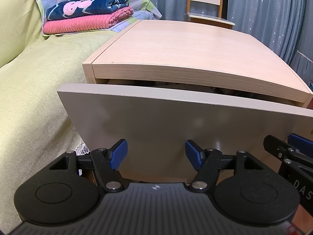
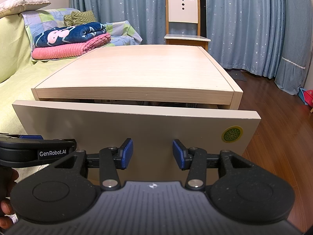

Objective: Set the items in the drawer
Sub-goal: 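Press the drawer front further into the cabinet with both grippers, then push the drawer front flush with the cabinet using both grippers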

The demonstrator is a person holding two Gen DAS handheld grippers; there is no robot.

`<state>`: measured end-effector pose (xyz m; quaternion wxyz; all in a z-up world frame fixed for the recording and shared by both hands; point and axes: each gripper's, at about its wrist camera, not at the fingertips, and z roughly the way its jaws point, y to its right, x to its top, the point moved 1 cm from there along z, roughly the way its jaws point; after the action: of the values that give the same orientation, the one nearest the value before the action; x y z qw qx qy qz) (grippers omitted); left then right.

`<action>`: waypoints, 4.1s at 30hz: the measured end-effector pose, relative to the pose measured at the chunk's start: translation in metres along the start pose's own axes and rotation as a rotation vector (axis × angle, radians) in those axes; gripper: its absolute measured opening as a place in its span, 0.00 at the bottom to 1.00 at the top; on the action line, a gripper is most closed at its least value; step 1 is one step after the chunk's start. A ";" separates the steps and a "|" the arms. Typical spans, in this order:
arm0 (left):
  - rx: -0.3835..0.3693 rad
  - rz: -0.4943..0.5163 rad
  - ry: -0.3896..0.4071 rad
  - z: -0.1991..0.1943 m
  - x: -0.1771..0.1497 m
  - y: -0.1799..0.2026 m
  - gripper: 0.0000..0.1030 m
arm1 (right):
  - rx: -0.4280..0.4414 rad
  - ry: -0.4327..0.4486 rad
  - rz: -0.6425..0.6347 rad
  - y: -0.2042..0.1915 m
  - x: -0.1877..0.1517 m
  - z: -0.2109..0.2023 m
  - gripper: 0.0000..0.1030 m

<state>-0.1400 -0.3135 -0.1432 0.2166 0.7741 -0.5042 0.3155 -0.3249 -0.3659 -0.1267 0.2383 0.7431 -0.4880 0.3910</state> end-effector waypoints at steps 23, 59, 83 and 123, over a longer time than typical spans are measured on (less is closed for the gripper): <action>-0.011 -0.014 0.011 0.005 0.007 -0.005 0.65 | -0.005 0.005 0.004 0.008 0.004 0.001 0.40; -0.023 -0.049 0.049 0.003 0.015 -0.010 0.65 | -0.015 0.032 0.008 0.008 0.016 0.008 0.40; -0.028 -0.061 0.061 0.005 0.021 -0.011 0.65 | -0.023 0.052 0.001 0.008 0.025 0.009 0.45; -0.045 -0.086 0.070 0.008 0.027 -0.013 0.65 | -0.032 0.064 -0.005 0.010 0.030 0.015 0.49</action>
<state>-0.1181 -0.3310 -0.1302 0.2646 0.7785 -0.4697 0.3213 -0.3225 -0.3970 -0.1112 0.2666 0.7274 -0.4847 0.4061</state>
